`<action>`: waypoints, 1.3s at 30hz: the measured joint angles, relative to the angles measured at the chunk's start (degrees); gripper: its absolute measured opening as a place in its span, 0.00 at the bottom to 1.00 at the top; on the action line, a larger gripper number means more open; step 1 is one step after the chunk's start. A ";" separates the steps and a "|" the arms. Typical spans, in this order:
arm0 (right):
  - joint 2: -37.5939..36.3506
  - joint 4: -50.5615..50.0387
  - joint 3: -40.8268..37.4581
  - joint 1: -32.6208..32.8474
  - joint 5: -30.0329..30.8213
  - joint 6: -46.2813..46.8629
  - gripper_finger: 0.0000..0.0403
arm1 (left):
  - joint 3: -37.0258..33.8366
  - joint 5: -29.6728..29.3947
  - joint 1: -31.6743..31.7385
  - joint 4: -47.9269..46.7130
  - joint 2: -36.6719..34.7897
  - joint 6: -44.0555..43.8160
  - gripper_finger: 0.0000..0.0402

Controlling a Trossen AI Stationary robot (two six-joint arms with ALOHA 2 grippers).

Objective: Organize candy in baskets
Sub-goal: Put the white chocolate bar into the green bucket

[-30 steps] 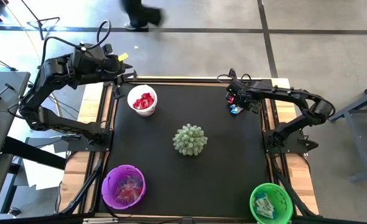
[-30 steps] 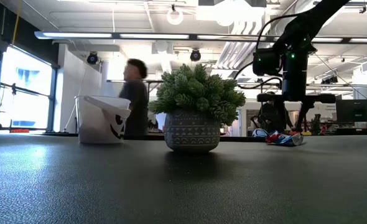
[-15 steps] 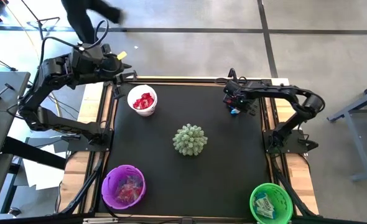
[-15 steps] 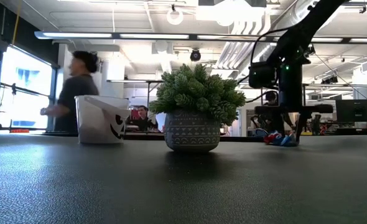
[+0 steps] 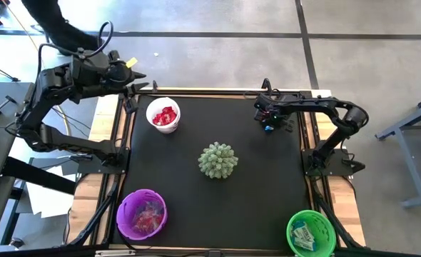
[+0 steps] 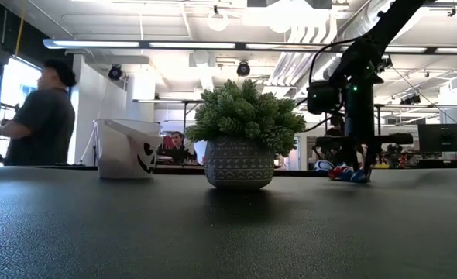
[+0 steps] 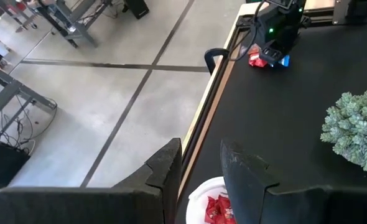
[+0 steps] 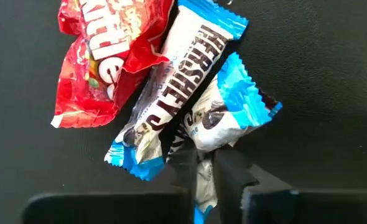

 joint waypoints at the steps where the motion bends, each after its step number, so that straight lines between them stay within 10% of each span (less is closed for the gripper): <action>1: -0.07 -0.01 -0.01 0.11 -0.23 -0.29 0.05 | 0.00 0.00 0.00 0.02 -0.16 -0.02 0.25; 20: -19.71 1.02 -0.34 16.49 -15.59 -0.52 0.03 | 0.00 -0.01 0.00 -0.01 -0.50 -2.01 0.25; 30: -31.52 15.73 -0.29 43.95 -27.22 24.51 0.03 | 0.00 -0.02 0.00 -1.53 -0.50 -2.01 0.25; 39: -32.08 23.88 8.24 70.63 -20.94 46.42 0.03 | 0.00 -0.02 0.00 -1.53 -0.50 -1.92 0.25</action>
